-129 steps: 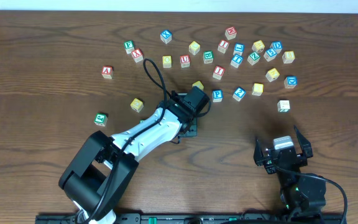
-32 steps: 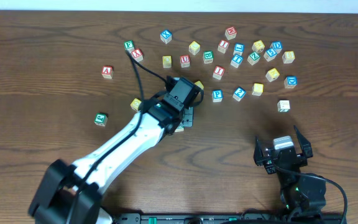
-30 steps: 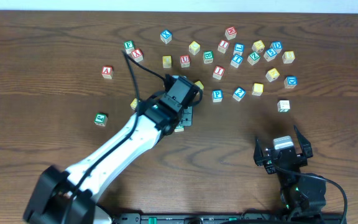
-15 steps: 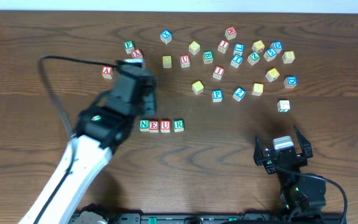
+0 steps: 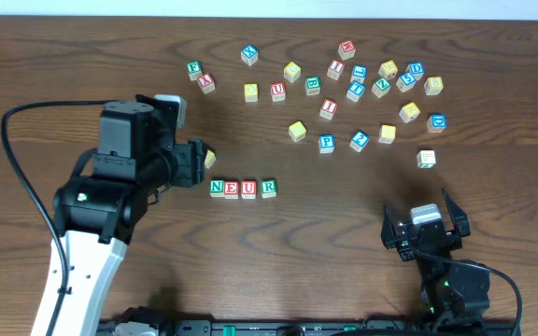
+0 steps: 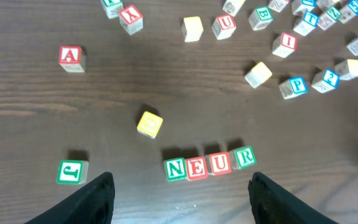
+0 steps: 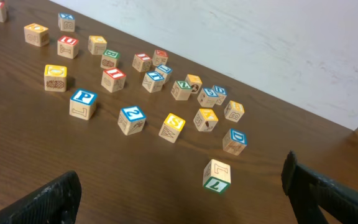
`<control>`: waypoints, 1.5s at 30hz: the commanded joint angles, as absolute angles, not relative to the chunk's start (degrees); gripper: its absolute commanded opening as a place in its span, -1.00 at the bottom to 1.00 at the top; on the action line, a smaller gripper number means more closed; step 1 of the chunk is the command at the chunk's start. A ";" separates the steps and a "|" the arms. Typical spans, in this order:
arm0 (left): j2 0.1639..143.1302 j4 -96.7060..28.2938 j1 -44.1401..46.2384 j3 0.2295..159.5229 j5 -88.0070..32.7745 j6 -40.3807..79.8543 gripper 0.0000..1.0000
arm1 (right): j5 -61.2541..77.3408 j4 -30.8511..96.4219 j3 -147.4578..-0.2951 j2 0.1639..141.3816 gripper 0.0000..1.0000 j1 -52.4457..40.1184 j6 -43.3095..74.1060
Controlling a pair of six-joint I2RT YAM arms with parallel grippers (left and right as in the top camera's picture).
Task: Spell out NEURIPS
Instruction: 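Move the left gripper left toward the green block near the row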
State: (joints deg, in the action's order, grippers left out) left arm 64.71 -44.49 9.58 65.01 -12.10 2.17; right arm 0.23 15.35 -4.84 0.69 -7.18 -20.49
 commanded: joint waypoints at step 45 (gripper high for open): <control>64.34 -46.02 -16.21 68.75 -34.92 -10.04 1.00 | 13.28 40.56 -76.44 64.10 0.99 -9.76 -3.27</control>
